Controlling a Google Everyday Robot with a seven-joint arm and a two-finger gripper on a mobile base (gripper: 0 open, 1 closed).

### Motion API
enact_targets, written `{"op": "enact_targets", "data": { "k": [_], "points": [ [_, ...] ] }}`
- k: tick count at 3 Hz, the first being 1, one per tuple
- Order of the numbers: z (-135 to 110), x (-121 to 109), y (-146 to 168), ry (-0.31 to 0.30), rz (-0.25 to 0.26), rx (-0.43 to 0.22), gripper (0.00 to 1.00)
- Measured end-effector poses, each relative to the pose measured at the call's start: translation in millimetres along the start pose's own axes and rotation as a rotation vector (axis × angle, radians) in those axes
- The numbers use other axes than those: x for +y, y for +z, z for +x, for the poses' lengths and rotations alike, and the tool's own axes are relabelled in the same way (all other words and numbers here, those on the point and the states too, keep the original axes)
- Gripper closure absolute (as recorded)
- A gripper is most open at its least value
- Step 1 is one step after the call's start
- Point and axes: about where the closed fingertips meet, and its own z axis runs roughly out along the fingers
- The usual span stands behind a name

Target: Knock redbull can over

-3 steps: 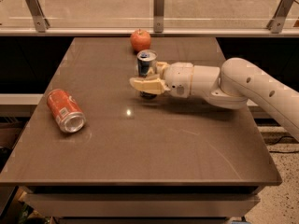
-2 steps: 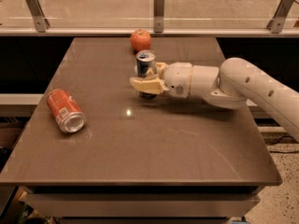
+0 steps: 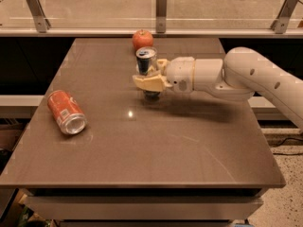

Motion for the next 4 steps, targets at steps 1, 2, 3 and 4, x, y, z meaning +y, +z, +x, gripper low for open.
{"op": "enact_targets", "data": {
  "k": [1,2,3,4],
  "points": [
    [-12.6,-3.0,-7.6,-0.016,-0.006,0.111,1.0],
    [-21.5,-5.7,-14.3,-0.031,-0.005,0.215,1.0],
    [-26.6,-7.3,-21.3,-0.042,0.001,0.301,1.0],
    [-27.1,-8.2,-28.4,-0.052,0.014,0.381,1.0]
  ]
}}
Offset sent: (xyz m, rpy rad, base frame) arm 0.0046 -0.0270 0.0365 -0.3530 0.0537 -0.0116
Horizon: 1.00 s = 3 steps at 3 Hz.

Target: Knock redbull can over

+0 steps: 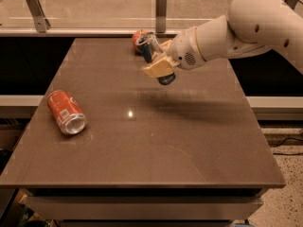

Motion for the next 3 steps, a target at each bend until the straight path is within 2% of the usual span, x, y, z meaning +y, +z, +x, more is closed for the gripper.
{"op": "enact_targets", "data": {
  "k": [3],
  "points": [
    [10.9,-0.1,-21.1,0.009,0.03,0.185,1.0]
  ]
}}
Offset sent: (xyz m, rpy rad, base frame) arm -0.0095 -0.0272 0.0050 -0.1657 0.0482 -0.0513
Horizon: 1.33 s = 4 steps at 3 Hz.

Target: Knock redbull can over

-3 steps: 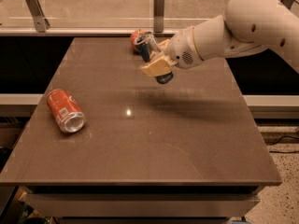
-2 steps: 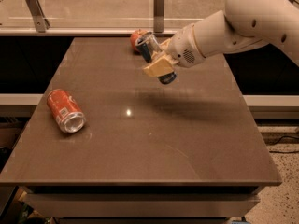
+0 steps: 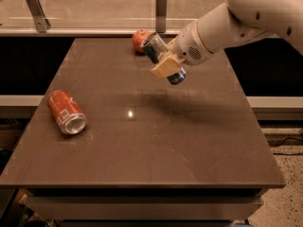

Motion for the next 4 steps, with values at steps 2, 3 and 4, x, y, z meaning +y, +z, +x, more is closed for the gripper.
{"op": "enact_targets", "data": {
  "k": [2,3,4],
  "points": [
    [14.9,-7.0,-7.3,-0.018,0.045,0.137,1.0],
    [24.2,-11.2,-8.1,-0.044,0.074,0.233,1.0],
    [35.7,-16.1,-8.0,-0.08,0.108,0.349,1.0]
  ]
}}
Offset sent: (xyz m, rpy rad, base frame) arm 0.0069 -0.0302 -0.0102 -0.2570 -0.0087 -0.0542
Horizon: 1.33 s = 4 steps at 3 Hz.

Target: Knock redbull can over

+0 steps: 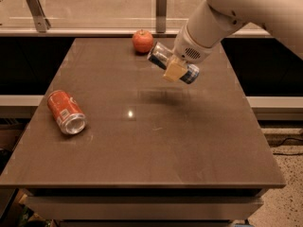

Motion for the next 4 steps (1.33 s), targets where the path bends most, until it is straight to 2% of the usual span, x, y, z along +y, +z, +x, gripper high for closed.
{"op": "enact_targets", "data": {
  "k": [2,3,4],
  "points": [
    [18.5,3.0,12.7,-0.074,0.047,0.184,1.0],
    [26.5,11.1,20.2,-0.102,0.05,0.241,1.0],
    [32.5,21.9,28.5,-0.128,0.031,0.292,1.0]
  ]
}}
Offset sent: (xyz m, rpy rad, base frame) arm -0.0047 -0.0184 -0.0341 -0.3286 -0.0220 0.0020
